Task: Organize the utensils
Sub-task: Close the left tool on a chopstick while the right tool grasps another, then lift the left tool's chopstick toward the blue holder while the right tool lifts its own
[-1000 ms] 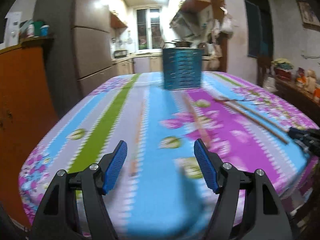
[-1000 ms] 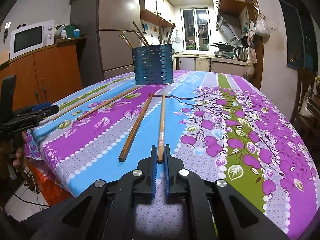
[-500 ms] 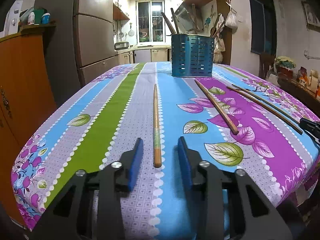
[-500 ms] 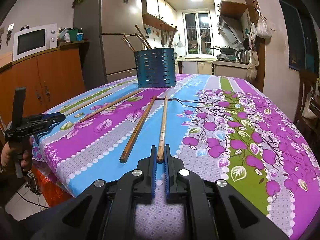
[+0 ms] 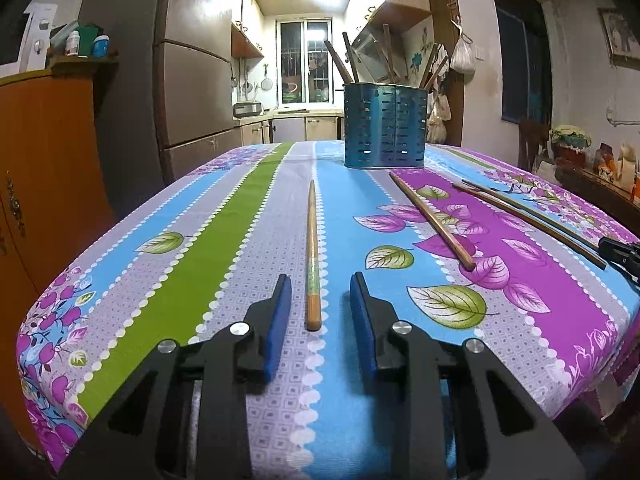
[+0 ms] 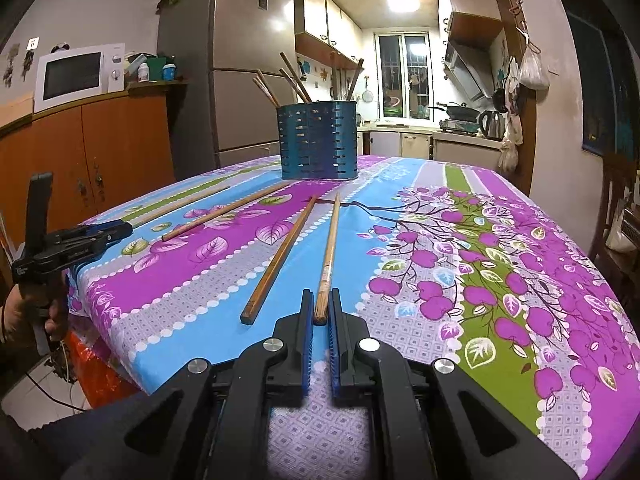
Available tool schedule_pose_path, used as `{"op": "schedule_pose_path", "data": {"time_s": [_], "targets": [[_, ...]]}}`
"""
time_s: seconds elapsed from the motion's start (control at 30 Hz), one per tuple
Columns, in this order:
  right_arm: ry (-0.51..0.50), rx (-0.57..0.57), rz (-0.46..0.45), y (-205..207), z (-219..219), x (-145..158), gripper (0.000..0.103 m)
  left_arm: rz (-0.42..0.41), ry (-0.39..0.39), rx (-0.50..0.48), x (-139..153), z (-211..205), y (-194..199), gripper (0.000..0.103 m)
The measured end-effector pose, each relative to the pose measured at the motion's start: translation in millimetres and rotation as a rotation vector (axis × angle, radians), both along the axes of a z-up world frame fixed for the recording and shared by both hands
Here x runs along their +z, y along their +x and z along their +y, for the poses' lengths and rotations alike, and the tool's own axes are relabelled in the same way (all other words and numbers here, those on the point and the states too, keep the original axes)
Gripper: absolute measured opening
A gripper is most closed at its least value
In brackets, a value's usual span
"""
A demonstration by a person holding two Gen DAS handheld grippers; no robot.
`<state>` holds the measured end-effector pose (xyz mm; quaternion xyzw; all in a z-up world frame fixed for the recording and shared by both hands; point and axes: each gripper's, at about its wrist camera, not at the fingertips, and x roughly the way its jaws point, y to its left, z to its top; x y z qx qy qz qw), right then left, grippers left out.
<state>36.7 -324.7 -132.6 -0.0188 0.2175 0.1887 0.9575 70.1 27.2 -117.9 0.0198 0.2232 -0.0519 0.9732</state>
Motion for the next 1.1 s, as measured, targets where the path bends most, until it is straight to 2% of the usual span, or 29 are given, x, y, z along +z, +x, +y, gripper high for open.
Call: {"op": "schedule_pose_path", "data": {"time_s": [0.1,0.13,0.2,0.33,0.43,0.73,0.93,1.1], "targets": [[-0.008,-0.008,-0.003,-1.0,1.2,0.0,0.009,-0.005,0.007,0.010,-0.7,-1.4,-1.2,0.028],[0.003,-0.016,-0.003,-1.8,0.8,-0.1,0.009,-0.007,0.008,0.013,-1.0,-2.0,-1.7,0.018],[0.016,-0.028,-0.007,-3.6,0.7,0.2,0.008,-0.004,0.007,0.021,-0.2,-2.2,-3.2,0.006],[0.038,-0.048,-0.027,-6.4,-3.0,8.7,0.008,0.007,-0.005,0.019,3.0,2.0,-3.9,0.005],[0.050,-0.060,-0.064,-11.8,-5.6,25.6,0.008,-0.010,-0.013,0.018,12.0,4.4,-8.5,0.005],[0.036,-0.062,-0.183,-20.3,-8.2,87.5,0.008,-0.172,-0.033,-0.007,85.2,11.8,-21.0,0.005],[0.006,-0.040,-0.261,-5.7,-4.3,133.4,0.008,-0.255,-0.020,-0.021,129.3,12.1,1.6,0.005],[-0.009,-0.016,-0.266,24.9,-0.9,163.6,0.008,-0.265,-0.013,-0.045,155.8,9.8,35.2,0.005]]}}
